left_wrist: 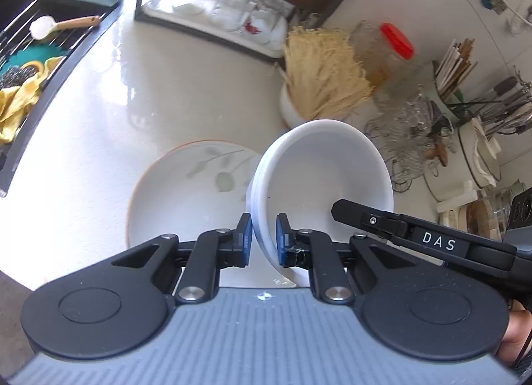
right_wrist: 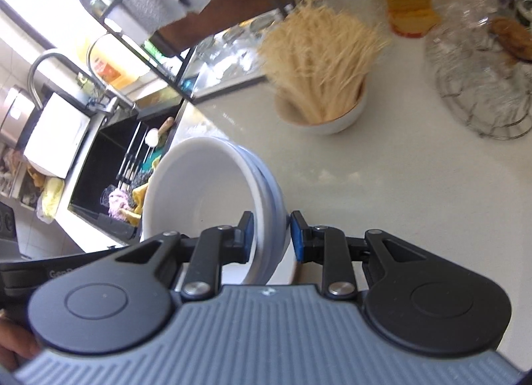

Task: Organize plates and bowls
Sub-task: 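Lift the bowl stack with both grippers and lower it onto the plate stack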

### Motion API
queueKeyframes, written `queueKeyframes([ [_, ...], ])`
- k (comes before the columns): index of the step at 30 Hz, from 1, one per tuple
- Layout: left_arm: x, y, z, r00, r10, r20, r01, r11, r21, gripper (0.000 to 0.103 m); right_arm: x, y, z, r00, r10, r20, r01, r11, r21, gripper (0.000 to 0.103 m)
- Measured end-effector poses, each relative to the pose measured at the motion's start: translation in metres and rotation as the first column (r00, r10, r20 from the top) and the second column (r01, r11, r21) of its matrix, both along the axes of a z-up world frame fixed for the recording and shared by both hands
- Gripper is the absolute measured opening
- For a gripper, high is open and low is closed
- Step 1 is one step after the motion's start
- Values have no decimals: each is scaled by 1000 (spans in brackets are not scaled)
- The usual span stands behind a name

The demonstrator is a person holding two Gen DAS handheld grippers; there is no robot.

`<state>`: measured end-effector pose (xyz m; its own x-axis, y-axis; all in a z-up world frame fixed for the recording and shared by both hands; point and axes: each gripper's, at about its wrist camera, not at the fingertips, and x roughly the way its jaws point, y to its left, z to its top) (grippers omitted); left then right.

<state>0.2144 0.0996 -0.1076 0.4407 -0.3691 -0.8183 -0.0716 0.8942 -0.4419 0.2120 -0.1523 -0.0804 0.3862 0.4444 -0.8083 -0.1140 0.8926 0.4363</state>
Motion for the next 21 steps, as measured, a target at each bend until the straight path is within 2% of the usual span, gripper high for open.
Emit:
queueKeyframes([
  [8, -5, 30, -21, 999, -23, -34, 23, 1000, -2, 16, -8, 38, -21, 998, 19, -61, -22, 999, -44, 27],
  [21, 0, 39, -45, 994, -64, -84, 62, 998, -25, 17, -11, 56, -38, 991, 14, -130, -30, 993, -118, 27],
])
